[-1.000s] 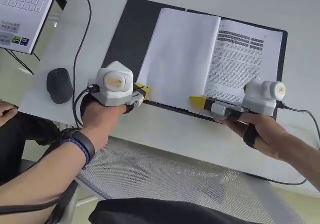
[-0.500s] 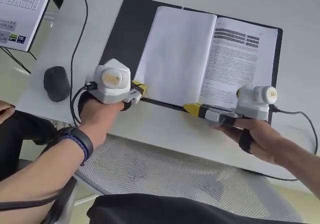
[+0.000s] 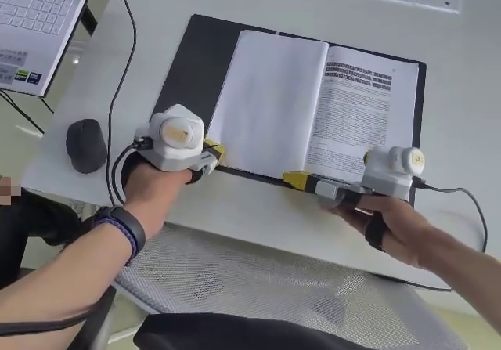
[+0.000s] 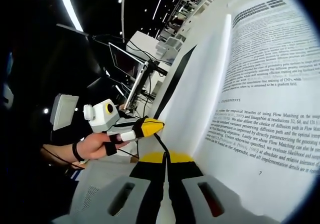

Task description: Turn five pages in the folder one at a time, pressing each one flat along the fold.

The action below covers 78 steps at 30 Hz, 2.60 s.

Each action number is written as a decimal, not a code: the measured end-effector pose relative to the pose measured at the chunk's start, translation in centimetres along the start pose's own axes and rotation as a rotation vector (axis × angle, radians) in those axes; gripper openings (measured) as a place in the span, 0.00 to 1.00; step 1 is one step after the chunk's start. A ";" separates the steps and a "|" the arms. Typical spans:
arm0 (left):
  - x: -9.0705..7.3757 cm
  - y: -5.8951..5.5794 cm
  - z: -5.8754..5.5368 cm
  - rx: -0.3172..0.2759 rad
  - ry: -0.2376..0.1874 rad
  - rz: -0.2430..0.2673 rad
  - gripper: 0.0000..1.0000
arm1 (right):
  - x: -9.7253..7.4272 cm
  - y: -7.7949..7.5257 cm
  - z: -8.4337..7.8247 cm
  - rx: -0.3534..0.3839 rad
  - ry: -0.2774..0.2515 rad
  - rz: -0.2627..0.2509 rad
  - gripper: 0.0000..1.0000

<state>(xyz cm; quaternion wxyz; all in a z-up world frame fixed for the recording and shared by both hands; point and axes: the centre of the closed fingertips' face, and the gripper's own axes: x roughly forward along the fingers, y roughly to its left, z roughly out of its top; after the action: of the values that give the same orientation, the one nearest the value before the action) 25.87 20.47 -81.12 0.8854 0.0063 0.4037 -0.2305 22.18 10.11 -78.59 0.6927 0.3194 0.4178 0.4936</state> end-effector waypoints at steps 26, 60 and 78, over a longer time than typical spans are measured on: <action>-3.0 -1.4 3.6 0.063 -0.071 -0.038 0.11 | -6.8 0.0 7.1 -0.204 -0.171 -0.201 0.11; -10.2 -2.2 6.5 0.199 -0.217 -0.074 0.60 | -18.0 0.8 6.0 -0.590 -0.059 -0.465 0.59; -13.4 -2.4 5.5 0.165 -0.262 -0.070 0.77 | -19.9 2.5 2.4 -0.594 -0.086 -0.517 0.82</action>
<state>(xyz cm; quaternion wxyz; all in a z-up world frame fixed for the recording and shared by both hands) 21.22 22.68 -67.40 0.9184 0.0350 0.2642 -0.2925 20.02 -8.14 -70.12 0.8731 0.0099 0.2942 0.3886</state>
